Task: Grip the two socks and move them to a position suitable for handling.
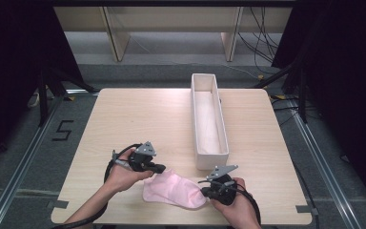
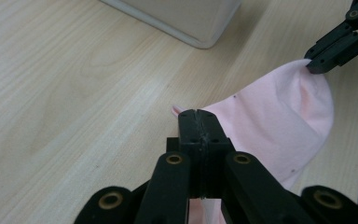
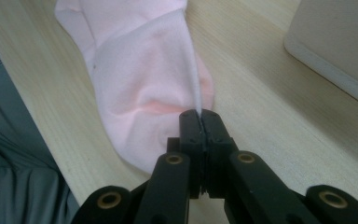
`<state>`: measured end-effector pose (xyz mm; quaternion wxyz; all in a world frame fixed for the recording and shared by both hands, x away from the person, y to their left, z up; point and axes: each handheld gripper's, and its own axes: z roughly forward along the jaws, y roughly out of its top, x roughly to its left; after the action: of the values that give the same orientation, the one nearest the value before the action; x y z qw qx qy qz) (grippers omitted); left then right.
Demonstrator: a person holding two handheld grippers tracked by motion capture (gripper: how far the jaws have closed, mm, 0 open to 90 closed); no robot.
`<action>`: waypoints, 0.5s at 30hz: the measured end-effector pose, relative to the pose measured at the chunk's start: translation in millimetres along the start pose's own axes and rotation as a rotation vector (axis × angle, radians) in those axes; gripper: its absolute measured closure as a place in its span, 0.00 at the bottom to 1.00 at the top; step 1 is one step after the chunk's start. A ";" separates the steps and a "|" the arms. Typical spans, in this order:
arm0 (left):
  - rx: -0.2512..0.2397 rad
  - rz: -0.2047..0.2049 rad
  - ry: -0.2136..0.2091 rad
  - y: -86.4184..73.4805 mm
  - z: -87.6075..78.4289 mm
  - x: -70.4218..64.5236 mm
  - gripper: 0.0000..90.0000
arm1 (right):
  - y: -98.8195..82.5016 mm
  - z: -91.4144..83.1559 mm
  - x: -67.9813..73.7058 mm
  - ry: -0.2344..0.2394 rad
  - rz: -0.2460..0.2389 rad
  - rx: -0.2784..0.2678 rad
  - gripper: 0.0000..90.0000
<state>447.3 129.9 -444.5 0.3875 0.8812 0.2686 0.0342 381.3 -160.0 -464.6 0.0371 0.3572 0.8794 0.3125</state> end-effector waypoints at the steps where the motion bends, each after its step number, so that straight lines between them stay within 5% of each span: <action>1: -0.004 0.004 0.003 0.0 -3.5 -1.0 1.00 | 0.0 0.0 0.0 0.000 0.000 0.000 0.99; 9: -0.081 -0.014 0.042 -8.2 -34.3 -14.2 1.00 | 5.8 -13.6 2.8 0.029 0.019 -0.030 0.99; 15: -0.125 -0.043 0.075 -26.2 -50.5 -23.9 1.00 | 17.0 -16.2 4.0 0.050 -0.010 -0.028 0.99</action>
<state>401.6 166.1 -424.1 0.4320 0.8475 0.2990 0.0755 384.0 -156.6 -441.1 0.0217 0.3445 0.8774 0.3332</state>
